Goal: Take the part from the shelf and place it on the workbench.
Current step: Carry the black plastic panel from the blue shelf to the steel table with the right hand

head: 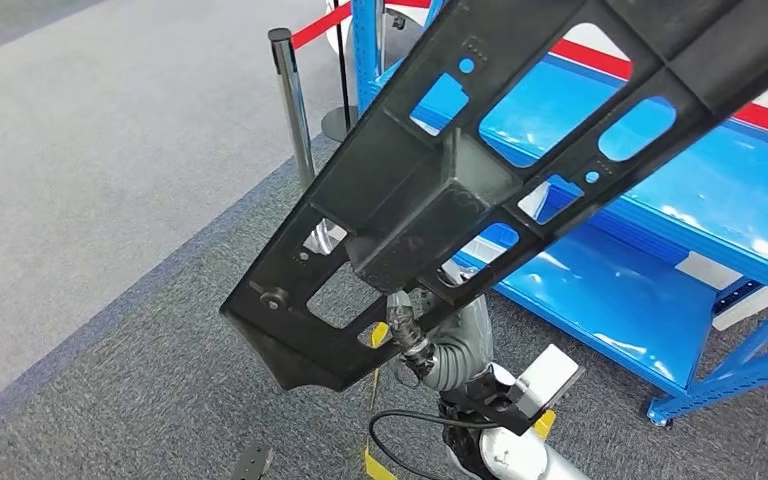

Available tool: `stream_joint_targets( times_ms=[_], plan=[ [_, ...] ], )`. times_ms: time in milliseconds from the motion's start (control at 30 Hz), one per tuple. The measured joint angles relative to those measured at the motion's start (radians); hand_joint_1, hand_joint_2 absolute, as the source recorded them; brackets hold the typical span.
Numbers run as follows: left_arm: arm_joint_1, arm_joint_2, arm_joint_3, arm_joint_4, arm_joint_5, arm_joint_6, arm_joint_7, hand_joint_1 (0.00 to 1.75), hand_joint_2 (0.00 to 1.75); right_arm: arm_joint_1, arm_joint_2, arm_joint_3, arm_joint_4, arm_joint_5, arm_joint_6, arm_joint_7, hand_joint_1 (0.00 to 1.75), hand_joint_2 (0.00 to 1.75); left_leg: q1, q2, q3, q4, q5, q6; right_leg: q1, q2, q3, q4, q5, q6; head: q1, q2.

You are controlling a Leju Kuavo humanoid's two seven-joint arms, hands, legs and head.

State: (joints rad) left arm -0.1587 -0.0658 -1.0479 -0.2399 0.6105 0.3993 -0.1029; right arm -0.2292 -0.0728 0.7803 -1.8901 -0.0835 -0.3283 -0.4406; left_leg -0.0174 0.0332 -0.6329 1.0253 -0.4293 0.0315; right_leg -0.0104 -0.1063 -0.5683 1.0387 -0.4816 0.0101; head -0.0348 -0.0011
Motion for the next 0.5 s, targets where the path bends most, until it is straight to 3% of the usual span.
stream_joint_targets(
  times_ms=[33, 100, 167, 200, 233, 267, 300, 367, 433, 500],
  plan=[
    [0.004, 0.0, 0.0, 0.0, 0.002, 0.0, 0.0, 0.0, 1.75, -0.002, 0.0, 0.0, 0.0, -0.001, 0.004, 0.0, 1.75, 1.75, 0.002, -0.01, 0.006, -0.01, 0.004, 0.004, -0.001, 0.003, 0.004, 0.0, -0.004, 0.005, 0.001, 0.0],
    [0.008, 0.0, 0.0, 0.0, 0.005, -0.001, 0.0, 0.0, 1.75, -0.005, 0.0, 0.0, -0.001, -0.002, 0.012, -0.001, 1.75, 1.75, 0.008, -0.03, 0.02, -0.03, 0.014, 0.013, -0.003, 0.041, -0.009, 0.043, -0.038, 0.013, 0.003, 0.0],
    [0.007, -0.001, 0.0, 0.0, 0.007, -0.002, 0.001, 0.0, 1.75, -0.006, 0.0, 0.003, 0.0, -0.003, 0.019, -0.002, 1.75, 1.75, 0.011, -0.05, 0.023, -0.035, 0.017, 0.018, -0.006, 0.085, -0.063, 0.156, -0.095, 0.014, 0.007, 0.0],
    [0.008, -0.002, 0.0, 0.0, 0.008, -0.002, 0.0, 0.0, 1.75, -0.005, 0.0, 0.006, 0.001, -0.004, 0.021, -0.002, 1.75, 1.75, 0.011, -0.062, 0.022, -0.033, 0.018, 0.019, -0.006, 0.095, -0.092, 0.211, -0.113, 0.014, 0.008, 0.0],
    [0.01, -0.002, 0.0, 0.0, 0.01, -0.002, 0.0, 0.0, 1.75, -0.004, 0.0, 0.008, 0.001, -0.005, 0.025, -0.003, 1.75, 1.75, 0.011, -0.075, 0.022, -0.031, 0.017, 0.019, -0.007, 0.099, -0.109, 0.24, -0.113, 0.016, 0.009, 0.0],
    [0.014, -0.002, 0.0, 0.0, 0.012, -0.002, 0.0, 0.0, 1.75, -0.003, 0.0, 0.011, 0.002, -0.008, 0.029, -0.004, 1.75, 1.75, 0.011, -0.088, 0.022, -0.028, 0.016, 0.018, -0.008, 0.102, -0.111, 0.235, -0.095, 0.017, 0.009, 0.0],
    [0.017, -0.002, 0.0, 0.0, 0.014, -0.002, -0.001, 0.0, 1.75, -0.003, 0.0, 0.012, 0.002, -0.011, 0.035, -0.006, 1.75, 1.75, 0.012, -0.103, 0.021, -0.023, 0.014, 0.016, -0.011, 0.106, -0.095, 0.194, -0.062, 0.019, 0.009, 0.0],
    [0.02, -0.002, 0.0, 0.0, 0.016, -0.003, -0.003, 0.0, 1.75, -0.004, 0.0, 0.014, 0.002, -0.019, 0.046, -0.011, 1.75, 1.75, 0.015, -0.131, 0.014, -0.005, 0.007, 0.006, -0.02, 0.143, -0.044, 0.076, -0.007, 0.023, 0.009, 0.0],
    [0.02, -0.002, 0.0, 0.0, 0.018, -0.003, -0.005, 0.0, 1.75, -0.003, 0.001, 0.016, 0.003, -0.024, 0.052, -0.016, 1.75, 1.75, 0.017, -0.154, -0.001, 0.008, 0.004, -0.006, -0.023, 0.175, -0.02, 0.019, 0.004, 0.021, 0.009, 0.0],
    [0.025, -0.001, 0.0, 0.0, 0.019, -0.004, -0.007, 0.0, 1.75, -0.003, 0.003, 0.017, 0.003, -0.028, 0.054, -0.02, 1.75, 1.75, 0.021, -0.175, -0.012, 0.009, 0.008, -0.017, -0.021, 0.164, -0.02, 0.018, 0.004, 0.009, 0.008, 0.0]
  ],
)
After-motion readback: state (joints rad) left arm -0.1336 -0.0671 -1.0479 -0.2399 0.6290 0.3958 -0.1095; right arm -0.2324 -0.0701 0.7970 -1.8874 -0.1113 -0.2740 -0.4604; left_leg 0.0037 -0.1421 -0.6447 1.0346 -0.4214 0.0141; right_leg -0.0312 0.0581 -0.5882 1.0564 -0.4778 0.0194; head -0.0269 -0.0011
